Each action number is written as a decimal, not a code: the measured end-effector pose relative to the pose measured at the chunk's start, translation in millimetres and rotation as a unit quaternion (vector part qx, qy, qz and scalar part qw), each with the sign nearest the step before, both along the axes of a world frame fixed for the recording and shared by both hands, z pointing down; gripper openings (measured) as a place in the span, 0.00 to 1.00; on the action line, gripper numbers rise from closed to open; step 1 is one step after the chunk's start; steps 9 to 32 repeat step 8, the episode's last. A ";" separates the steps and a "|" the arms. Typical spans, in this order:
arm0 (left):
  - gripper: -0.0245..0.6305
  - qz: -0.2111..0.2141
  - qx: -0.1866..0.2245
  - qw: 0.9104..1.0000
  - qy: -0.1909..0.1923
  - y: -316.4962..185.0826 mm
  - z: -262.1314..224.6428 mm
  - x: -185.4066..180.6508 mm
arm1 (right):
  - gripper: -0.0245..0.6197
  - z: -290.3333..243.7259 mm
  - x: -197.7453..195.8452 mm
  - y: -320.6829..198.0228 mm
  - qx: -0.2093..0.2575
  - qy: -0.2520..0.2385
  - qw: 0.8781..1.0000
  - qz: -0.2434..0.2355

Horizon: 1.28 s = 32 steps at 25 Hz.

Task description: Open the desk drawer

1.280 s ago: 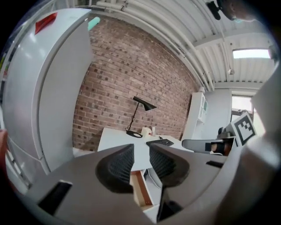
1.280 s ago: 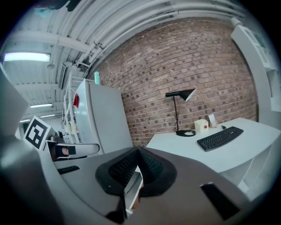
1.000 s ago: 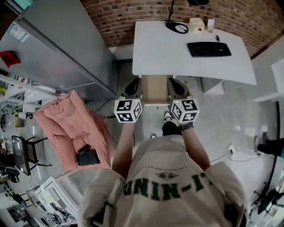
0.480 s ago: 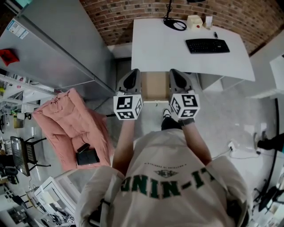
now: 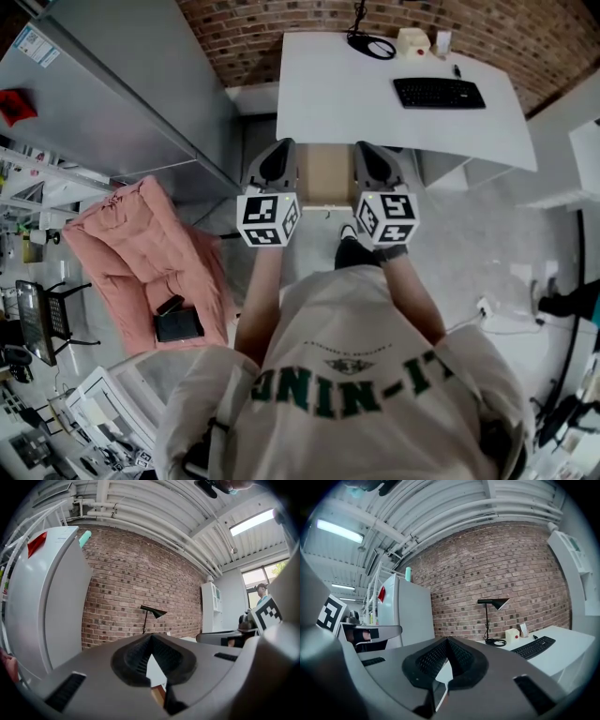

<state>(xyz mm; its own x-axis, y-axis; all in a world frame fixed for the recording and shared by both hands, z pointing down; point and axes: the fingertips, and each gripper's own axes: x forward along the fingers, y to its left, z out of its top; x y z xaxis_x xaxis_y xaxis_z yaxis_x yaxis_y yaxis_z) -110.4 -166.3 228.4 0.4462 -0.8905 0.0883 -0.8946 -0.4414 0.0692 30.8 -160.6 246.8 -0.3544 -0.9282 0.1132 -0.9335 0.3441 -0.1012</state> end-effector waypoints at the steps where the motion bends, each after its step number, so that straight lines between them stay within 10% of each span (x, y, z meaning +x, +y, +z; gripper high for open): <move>1: 0.04 -0.001 0.000 1.000 0.000 -0.3 0.0 -0.9 | 0.04 0.6 -0.7 -0.7 -0.001 -0.001 1.000 0.000; 32: 0.04 -0.005 0.002 1.000 -0.006 -6.9 -1.5 -5.6 | 0.04 -0.3 -6.7 -9.0 -0.001 -0.002 1.000 -0.003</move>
